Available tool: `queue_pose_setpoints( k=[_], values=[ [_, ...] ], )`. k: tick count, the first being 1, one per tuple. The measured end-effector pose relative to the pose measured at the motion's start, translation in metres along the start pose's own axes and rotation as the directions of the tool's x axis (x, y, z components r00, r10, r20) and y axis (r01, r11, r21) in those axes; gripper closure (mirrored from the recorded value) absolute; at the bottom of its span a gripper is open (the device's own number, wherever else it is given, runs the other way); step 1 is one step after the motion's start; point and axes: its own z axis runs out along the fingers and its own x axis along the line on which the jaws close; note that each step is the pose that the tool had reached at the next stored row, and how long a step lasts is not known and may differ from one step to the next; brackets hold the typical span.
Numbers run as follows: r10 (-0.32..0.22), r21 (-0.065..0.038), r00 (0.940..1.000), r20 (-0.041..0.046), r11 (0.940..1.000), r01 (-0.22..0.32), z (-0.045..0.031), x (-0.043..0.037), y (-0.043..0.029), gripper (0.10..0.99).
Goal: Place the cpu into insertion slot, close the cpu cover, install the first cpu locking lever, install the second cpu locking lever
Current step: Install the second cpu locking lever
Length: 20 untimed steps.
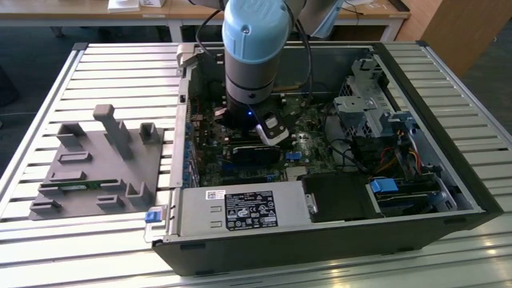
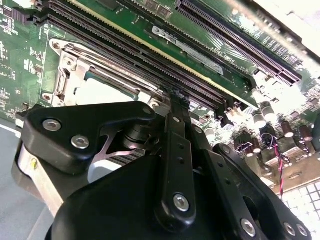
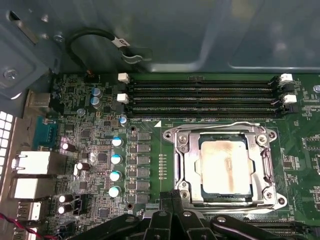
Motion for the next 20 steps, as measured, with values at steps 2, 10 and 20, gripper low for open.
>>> queue_pose_setpoints(
  k=[2,10,20],
  values=[
    [0.000,-0.001,1.0000,0.0000,1.0000,0.000,0.0002,0.0001,0.0000,0.980],
    [0.000,-0.001,1.0000,0.0002,1.0000,0.000,-0.0015,0.0002,0.0006,0.980],
    [0.000,-0.001,1.0000,0.0000,1.0000,0.000,-0.0140,0.0005,0.0044,0.980]
  ],
)
